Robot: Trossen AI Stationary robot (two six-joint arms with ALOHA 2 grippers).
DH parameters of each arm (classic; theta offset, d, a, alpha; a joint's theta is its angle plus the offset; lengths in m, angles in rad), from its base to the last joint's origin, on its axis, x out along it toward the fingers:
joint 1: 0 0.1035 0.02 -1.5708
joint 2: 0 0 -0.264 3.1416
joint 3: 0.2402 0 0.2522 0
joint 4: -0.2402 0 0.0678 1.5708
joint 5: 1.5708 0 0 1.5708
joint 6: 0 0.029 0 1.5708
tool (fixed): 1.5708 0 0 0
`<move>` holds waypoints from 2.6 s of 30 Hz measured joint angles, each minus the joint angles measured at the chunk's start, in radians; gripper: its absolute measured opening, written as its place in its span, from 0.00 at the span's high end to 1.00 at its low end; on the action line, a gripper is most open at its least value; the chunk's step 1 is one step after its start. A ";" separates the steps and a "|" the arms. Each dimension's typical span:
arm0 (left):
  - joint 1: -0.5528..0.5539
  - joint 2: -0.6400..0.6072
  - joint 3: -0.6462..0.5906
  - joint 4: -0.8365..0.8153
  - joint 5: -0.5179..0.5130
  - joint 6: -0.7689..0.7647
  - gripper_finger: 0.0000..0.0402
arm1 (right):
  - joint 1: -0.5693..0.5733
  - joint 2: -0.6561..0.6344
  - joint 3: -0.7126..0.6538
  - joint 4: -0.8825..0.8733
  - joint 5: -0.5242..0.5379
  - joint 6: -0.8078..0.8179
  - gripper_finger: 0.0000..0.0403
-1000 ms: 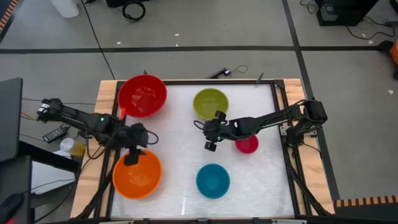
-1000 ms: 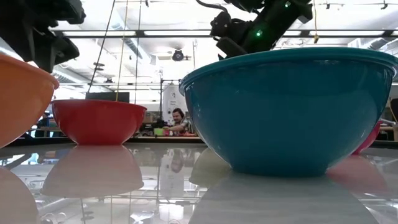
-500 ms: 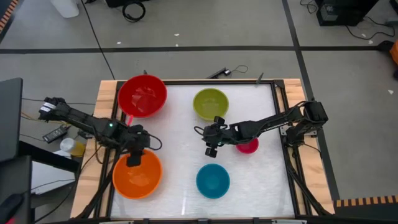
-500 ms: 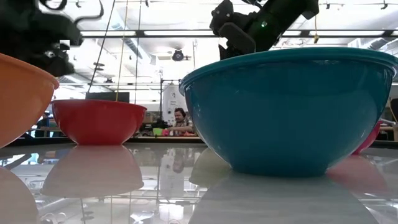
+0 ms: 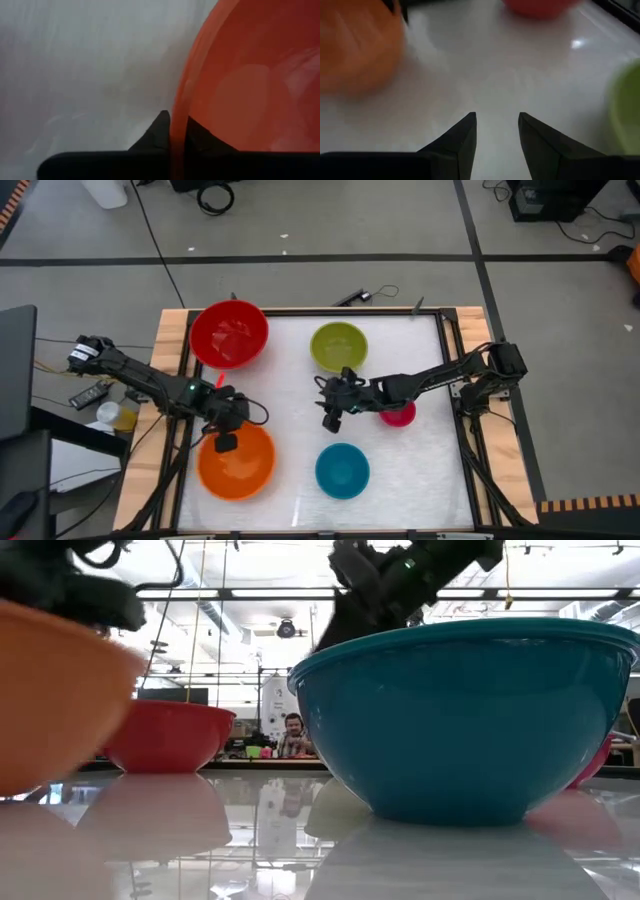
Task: Nest bowls inside each other
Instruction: Stack the orange bowl into the red bowl
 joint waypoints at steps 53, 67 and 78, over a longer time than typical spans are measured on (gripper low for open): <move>-0.182 -0.217 0.372 -0.113 -0.678 -0.009 0.59 | -0.281 0.338 0.505 0.140 -0.180 -0.215 0.89; -0.273 -0.256 0.369 -0.109 -0.978 0.023 0.59 | -0.402 0.467 0.708 0.297 0.046 -0.048 0.89; -0.273 -0.127 0.369 -0.102 -1.066 -0.048 0.59 | -0.420 0.786 1.114 0.185 0.055 0.031 0.85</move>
